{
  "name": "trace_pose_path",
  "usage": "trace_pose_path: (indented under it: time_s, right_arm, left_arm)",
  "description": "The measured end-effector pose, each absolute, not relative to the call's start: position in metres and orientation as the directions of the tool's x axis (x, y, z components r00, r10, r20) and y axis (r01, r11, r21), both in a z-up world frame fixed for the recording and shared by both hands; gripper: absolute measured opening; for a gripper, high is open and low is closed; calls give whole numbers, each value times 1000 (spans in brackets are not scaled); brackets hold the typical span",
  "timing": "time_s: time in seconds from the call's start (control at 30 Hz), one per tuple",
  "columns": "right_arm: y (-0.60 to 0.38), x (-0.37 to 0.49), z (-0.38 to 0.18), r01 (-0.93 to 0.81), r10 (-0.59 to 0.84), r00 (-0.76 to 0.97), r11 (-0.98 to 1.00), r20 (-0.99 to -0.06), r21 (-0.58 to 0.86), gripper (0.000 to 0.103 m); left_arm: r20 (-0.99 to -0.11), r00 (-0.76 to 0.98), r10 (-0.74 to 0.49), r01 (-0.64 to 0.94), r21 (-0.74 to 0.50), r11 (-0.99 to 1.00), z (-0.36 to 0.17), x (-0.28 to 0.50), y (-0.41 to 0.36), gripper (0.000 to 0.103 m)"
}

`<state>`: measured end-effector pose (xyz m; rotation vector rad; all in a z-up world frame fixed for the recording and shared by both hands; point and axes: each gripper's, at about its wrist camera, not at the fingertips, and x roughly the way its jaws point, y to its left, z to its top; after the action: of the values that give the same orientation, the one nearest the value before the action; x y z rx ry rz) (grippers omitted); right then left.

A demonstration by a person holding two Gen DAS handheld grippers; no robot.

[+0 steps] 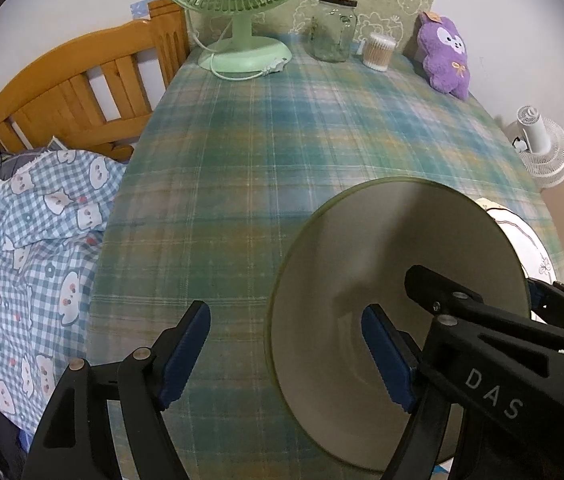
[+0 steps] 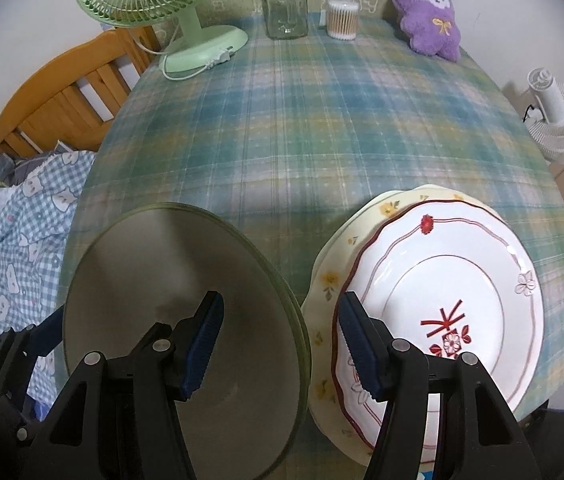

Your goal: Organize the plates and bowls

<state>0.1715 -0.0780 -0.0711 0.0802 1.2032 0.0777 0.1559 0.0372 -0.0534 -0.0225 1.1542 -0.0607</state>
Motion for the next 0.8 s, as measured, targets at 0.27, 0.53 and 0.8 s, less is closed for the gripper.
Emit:
trace_pose_path:
  time_s: [0.27, 0.53, 0.8]
  right_arm:
    - [-73, 175, -69, -36, 111, 353, 994, -929, 105, 58]
    - [-69, 180, -78, -59, 165, 303, 986, -939, 154, 53]
    - [-69, 179, -78, -72, 170, 285, 985, -943, 156, 49]
  left_arm:
    - [-914, 398, -77, 43, -65, 997, -57, 163, 32, 78]
    - [-926, 372, -68, 26, -63, 998, -60, 162, 36, 75]
    - [-927, 368, -74, 26, -69, 997, -61, 161, 34, 66]
